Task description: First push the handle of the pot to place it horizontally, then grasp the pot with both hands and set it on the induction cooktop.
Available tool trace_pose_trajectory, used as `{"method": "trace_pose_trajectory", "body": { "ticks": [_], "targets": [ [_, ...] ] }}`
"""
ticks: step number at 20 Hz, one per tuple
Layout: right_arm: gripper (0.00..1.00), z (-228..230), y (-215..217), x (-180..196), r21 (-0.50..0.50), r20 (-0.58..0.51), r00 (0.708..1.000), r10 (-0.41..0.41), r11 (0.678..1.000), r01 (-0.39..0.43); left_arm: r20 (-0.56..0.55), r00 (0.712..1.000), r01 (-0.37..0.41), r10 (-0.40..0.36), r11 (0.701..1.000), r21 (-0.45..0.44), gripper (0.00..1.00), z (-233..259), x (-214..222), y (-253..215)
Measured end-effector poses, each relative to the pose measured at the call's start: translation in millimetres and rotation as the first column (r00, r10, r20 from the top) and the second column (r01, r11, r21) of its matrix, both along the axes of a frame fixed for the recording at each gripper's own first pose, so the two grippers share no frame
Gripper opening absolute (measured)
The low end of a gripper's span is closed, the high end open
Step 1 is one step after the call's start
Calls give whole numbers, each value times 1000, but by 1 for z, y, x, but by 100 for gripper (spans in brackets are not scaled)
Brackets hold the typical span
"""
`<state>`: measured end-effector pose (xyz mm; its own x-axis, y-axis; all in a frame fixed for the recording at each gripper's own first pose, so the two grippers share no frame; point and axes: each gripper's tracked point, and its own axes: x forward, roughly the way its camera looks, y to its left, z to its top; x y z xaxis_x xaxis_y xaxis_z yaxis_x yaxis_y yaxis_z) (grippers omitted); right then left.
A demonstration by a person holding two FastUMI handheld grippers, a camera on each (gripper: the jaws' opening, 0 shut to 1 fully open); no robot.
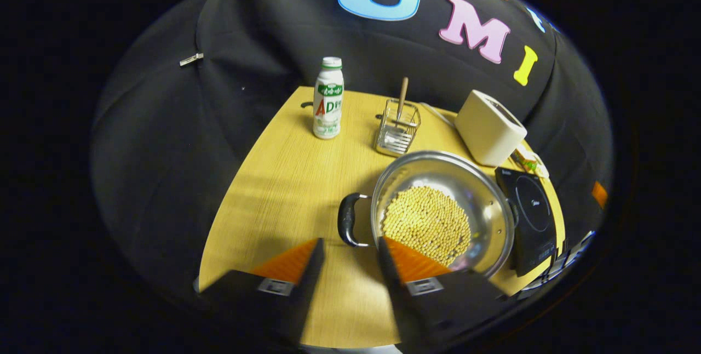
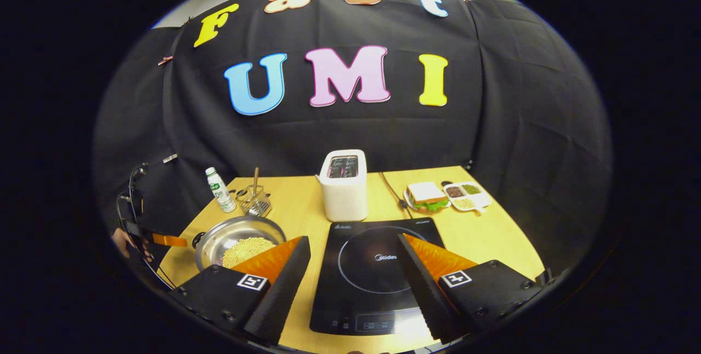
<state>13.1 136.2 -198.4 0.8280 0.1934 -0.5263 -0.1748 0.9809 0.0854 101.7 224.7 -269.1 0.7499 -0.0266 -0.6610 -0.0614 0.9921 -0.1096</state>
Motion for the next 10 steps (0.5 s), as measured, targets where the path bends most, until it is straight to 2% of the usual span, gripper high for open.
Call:
{"method": "trace_pose_trajectory", "body": {
  "ticks": [2,4,6,10],
  "targets": [
    [99,-16,24,3,15,-38,998,51,999,-51,13,1000,19,-19,1000,-7,98,2,3,-4],
    [99,-32,45,7,29,-81,991,103,994,-101,14,1000,20,-20,1000,-21,93,0,8,-7],
    [99,-49,64,12,37,-123,981,150,989,-146,26,999,24,-23,999,-29,96,0,13,-9],
    [99,-83,90,12,55,-211,956,202,979,-195,49,998,43,-42,999,-13,95,-1,25,-5]
  ]
}}
